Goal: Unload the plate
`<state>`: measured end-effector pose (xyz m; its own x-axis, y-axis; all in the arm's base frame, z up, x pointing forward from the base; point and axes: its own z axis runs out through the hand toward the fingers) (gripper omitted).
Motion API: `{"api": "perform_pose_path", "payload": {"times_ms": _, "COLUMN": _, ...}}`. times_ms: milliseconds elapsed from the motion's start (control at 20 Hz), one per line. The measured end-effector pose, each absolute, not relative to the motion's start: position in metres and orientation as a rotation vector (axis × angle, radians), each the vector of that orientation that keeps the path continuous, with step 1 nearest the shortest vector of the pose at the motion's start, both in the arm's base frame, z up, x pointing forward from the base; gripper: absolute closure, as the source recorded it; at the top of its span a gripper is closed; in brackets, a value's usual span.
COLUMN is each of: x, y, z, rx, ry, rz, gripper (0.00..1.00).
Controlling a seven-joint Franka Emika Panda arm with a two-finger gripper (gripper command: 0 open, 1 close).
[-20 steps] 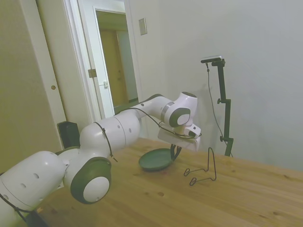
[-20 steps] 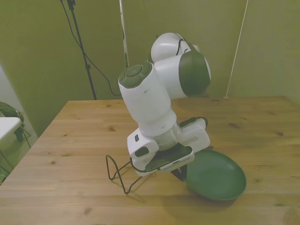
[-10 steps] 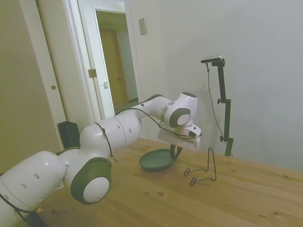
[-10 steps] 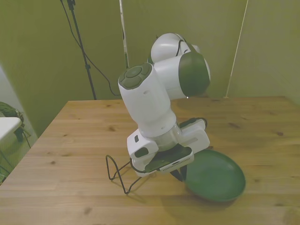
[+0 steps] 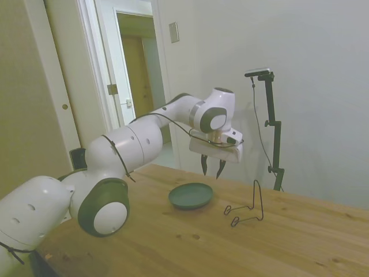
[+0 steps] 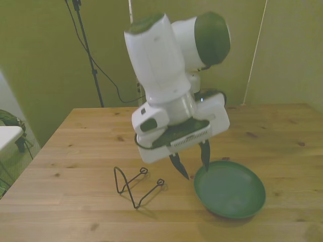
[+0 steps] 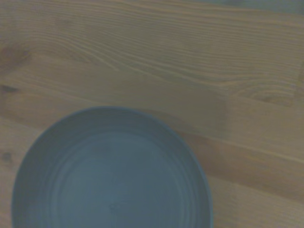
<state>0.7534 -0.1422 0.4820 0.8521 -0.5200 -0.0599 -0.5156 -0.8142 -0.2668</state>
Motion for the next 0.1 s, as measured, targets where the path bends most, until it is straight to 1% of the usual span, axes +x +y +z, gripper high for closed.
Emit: {"api": "perform_pose_path", "payload": {"times_ms": 100, "x": 0.738, "y": -0.144, "z": 0.517, "rx": -2.774, "ry": 0.787, "rz": -0.023, "gripper": 0.00}}
